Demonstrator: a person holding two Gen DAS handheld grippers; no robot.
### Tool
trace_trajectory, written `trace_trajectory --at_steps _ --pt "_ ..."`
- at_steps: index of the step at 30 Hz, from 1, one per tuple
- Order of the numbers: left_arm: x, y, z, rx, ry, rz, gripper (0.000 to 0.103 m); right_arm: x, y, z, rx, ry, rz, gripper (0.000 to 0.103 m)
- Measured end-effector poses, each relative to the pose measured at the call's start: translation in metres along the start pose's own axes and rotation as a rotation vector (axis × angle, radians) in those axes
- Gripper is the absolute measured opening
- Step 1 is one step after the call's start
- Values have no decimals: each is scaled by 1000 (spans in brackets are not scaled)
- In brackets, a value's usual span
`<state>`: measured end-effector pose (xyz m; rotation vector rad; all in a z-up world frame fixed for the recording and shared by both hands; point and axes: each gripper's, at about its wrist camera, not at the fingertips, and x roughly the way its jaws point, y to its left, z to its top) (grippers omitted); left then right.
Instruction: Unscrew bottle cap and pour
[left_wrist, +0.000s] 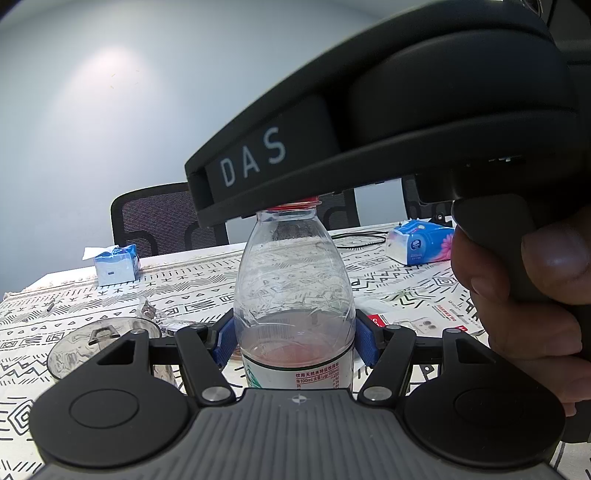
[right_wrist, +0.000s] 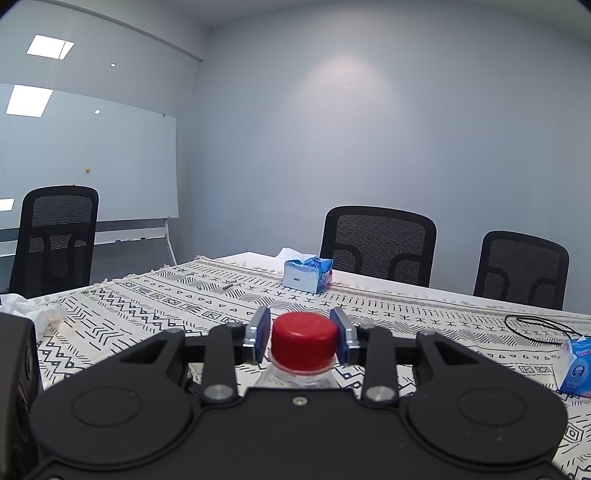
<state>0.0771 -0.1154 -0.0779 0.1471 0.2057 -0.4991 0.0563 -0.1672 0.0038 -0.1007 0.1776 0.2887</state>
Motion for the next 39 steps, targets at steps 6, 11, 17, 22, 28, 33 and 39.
trace_trajectory --at_steps 6,11,17,22,28,33,39 --pt "-2 1 -1 0 -1 -2 60 1 0 1 -2 -3 -2 39" --pt "-2 2 -1 -3 -1 -2 60 2 2 0 -26 -3 -8 39" --pt "-3 2 -1 -9 2 -9 60 1 -5 0 -28 -1 32 36" --pt "-2 5 -1 -21 4 -25 60 3 -27 5 50 31 136 34" --pt "-2 7 -1 -32 8 -33 60 10 -46 11 49 67 250 34" --pt "-1 7 -1 -34 10 -37 59 23 -67 8 -27 13 463 34" --pt "-2 4 -2 -13 7 -45 59 32 -96 9 -30 20 682 35"
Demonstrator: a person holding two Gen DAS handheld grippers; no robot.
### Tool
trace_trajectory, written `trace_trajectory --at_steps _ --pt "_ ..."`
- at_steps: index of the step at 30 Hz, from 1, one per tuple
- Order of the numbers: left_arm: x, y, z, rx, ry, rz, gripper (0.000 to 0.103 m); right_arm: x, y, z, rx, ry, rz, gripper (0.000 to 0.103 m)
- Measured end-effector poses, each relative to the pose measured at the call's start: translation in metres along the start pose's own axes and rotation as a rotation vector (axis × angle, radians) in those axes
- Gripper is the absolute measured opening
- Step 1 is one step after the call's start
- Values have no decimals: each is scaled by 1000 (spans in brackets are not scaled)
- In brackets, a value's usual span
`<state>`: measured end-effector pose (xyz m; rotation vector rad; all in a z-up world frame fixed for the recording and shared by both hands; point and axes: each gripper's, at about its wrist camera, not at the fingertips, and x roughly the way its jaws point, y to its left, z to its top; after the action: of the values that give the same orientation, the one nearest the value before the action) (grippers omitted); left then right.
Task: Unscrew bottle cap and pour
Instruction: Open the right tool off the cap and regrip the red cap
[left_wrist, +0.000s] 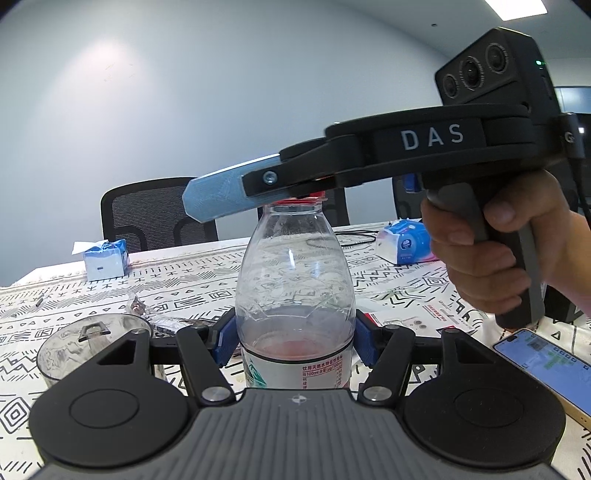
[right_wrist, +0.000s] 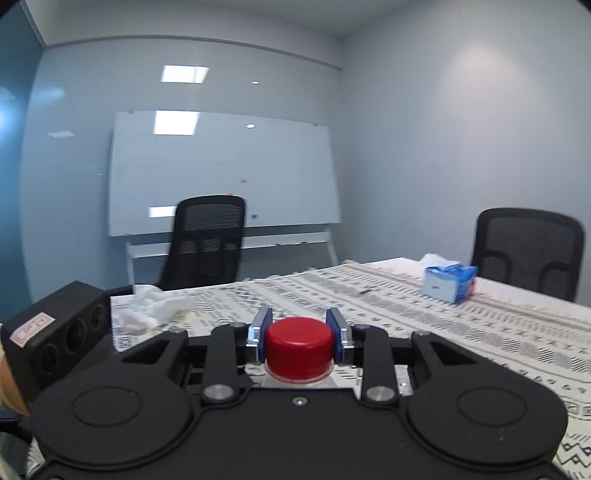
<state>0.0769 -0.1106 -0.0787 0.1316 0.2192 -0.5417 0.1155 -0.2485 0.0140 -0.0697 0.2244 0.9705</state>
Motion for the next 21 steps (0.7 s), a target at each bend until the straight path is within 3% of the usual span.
trace_trajectory --at_steps 8,10,21 --pt "0 2 0 -8 1 1 59 -21 3 1 -14 27 9 41" --pt "1 1 0 -2 1 2 59 -23 4 -1 13 11 -38 53" --pt "3 1 0 -2 1 9 59 19 47 1 27 -26 -288 63"
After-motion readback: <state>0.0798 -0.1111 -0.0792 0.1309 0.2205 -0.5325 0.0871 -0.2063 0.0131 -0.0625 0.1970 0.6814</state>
